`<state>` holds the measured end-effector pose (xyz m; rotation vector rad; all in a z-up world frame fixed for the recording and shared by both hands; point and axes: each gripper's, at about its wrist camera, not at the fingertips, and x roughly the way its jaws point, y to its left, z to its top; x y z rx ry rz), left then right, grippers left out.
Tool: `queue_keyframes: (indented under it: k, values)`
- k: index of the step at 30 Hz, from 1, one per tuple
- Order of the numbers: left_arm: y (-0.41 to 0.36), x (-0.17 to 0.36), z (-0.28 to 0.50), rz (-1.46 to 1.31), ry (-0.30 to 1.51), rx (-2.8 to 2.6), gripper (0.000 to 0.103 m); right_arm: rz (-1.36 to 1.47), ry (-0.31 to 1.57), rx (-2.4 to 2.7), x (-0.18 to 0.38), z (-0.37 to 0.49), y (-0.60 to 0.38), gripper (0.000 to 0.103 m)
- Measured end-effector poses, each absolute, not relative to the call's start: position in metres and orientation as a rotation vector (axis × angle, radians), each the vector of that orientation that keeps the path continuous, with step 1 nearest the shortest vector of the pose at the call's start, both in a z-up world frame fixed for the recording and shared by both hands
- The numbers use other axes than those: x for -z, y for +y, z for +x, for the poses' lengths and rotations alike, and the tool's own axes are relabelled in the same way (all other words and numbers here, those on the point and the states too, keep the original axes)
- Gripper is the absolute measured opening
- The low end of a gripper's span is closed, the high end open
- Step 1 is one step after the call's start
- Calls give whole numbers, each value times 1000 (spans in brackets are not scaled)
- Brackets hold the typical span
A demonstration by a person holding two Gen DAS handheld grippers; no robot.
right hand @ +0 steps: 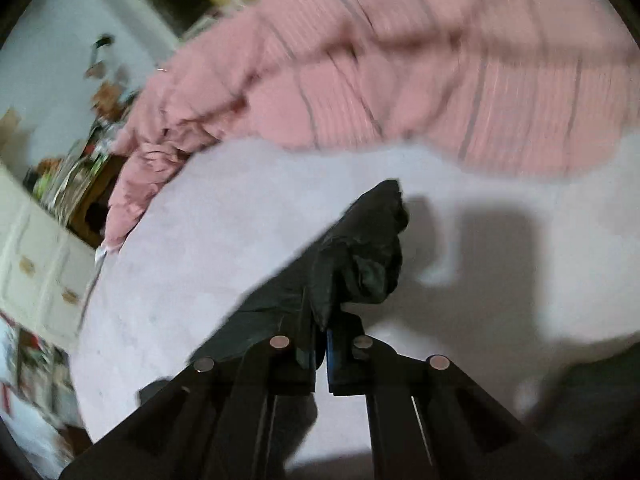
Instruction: Fold large clothes
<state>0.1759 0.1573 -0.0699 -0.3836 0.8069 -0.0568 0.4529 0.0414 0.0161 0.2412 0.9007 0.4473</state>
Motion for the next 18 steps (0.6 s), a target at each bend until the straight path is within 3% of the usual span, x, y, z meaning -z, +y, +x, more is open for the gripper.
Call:
queue_keyframes:
  k: [9, 13, 16, 18]
  values:
    - [137, 58, 170, -236, 747, -48, 34, 60, 574, -415, -174, 323, -80, 3]
    - [122, 21, 135, -115, 625, 42, 31, -21, 560, -368, -192, 274, -124, 3]
    - [115, -18, 91, -59, 522, 140, 48, -50, 537, -331, -189, 245, -156, 3]
    - [118, -36, 71, -85, 513, 169, 50, -26, 530, -324, -185, 231, -178, 3]
